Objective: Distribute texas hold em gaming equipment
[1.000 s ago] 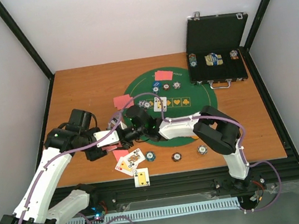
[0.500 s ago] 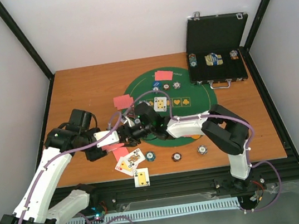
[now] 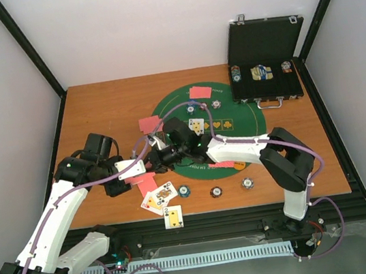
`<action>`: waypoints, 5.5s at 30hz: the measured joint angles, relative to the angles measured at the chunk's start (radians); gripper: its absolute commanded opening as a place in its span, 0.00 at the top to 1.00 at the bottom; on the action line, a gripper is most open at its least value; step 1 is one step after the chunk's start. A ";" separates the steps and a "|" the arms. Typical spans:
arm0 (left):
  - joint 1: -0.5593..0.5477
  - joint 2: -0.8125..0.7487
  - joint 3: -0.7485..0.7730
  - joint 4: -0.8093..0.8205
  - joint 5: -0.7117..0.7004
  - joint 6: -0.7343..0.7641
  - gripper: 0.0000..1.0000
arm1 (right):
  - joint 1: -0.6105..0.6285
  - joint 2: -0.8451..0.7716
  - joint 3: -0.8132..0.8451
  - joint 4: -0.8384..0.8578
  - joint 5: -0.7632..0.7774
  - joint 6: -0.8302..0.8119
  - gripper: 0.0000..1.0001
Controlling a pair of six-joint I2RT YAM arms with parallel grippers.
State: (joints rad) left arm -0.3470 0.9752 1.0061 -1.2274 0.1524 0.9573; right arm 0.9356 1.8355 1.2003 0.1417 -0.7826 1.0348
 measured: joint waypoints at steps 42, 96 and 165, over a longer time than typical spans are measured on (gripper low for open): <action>0.000 -0.005 0.000 0.000 -0.007 -0.008 0.72 | -0.190 0.308 0.382 -0.686 1.502 -1.308 0.97; 0.000 -0.029 0.001 -0.001 -0.015 -0.007 0.72 | -0.036 -0.179 -0.103 -0.119 0.062 -0.136 0.17; 0.000 -0.035 0.003 -0.025 -0.025 -0.007 0.73 | -0.008 -0.013 -0.063 0.117 -0.071 0.019 0.97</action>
State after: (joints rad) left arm -0.3470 0.9401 1.0092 -1.2526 0.1272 0.9504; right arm 0.9279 1.8221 1.1378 0.2584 -0.8536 1.0538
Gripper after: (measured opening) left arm 0.658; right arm 0.078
